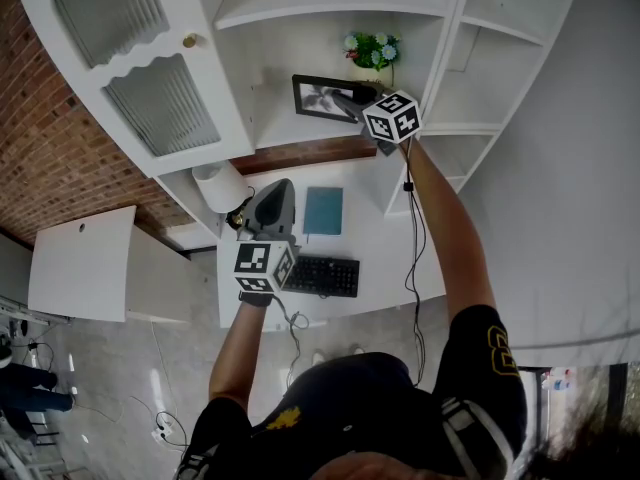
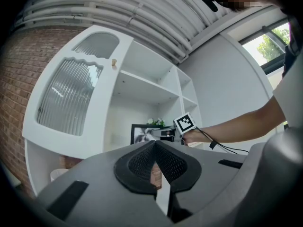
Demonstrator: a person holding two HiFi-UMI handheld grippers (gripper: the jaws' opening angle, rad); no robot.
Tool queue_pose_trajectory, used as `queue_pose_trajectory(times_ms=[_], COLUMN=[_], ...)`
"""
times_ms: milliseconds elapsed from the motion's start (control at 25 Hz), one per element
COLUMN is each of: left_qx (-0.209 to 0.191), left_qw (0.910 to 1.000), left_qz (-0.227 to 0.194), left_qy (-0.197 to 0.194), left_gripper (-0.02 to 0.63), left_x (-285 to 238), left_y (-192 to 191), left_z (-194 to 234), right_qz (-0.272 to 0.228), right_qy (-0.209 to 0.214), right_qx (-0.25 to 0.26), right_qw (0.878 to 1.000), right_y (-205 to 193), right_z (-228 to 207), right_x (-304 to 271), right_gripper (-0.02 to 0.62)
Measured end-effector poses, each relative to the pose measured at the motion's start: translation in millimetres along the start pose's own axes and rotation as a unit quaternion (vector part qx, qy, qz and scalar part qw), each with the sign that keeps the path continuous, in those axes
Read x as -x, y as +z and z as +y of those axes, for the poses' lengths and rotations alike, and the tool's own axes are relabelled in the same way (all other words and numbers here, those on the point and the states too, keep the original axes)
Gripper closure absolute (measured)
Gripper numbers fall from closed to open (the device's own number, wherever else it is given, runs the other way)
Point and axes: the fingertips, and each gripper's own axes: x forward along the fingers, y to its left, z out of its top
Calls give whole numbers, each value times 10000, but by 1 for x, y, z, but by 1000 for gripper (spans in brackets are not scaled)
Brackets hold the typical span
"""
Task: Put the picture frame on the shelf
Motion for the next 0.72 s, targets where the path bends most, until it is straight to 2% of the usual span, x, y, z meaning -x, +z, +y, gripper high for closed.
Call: queue_pose_trajectory(times_ms=[160,560,720], left_qx=[-15,3,-22], left_qw=[10000,10000,9999], left_qz=[11,7,10], left_qy=[-28,-99,-132], left_gripper=[588,588,588], left_x=[-1,-4,-4], left_y=[0,2,3], left_z=[-1,-10,-13], right_qz=[-17,7,35], right_qy=[37,46,38], right_qx=[-73,-78,-143], right_qw=[10000,10000,9999], right_y=[1,1,3], right_z=[1,3,1], right_x=[0,4,7], right_gripper=[454,453,390])
